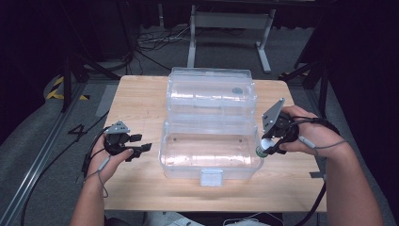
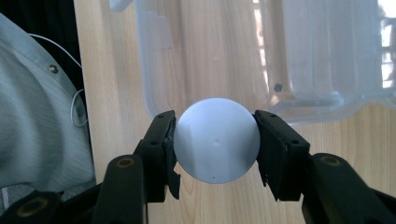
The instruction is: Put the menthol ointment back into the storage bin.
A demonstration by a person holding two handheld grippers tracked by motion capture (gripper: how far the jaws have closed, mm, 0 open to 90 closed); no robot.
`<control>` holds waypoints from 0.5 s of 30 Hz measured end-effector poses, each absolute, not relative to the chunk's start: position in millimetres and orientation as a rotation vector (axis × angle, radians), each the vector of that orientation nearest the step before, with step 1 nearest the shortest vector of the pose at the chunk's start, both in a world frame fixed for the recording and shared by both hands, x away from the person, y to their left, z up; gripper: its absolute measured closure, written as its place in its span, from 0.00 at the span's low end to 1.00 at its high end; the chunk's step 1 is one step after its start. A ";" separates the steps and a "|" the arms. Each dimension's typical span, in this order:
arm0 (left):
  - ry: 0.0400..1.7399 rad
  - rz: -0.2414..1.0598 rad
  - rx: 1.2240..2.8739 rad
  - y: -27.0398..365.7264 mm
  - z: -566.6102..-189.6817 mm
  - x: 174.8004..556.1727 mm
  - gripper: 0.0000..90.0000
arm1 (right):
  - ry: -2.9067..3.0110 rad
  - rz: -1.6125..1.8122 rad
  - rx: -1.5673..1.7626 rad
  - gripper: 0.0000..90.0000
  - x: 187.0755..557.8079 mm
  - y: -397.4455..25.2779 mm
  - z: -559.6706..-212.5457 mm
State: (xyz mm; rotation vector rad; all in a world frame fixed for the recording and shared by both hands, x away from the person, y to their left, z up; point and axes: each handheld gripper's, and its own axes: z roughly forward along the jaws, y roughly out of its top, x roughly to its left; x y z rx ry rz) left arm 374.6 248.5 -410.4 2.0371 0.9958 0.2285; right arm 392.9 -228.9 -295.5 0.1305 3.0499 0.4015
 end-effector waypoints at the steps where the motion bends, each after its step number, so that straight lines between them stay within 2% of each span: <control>1: 0.995 0.229 2.038 248.6 -410.5 374.6 0.45 | 3.050 0.402 0.116 0.57 392.9 -227.4 -295.7; 15: 0.996 0.230 2.034 250.1 -410.8 374.9 0.45 | 3.093 0.385 0.031 0.57 393.8 -208.2 -306.9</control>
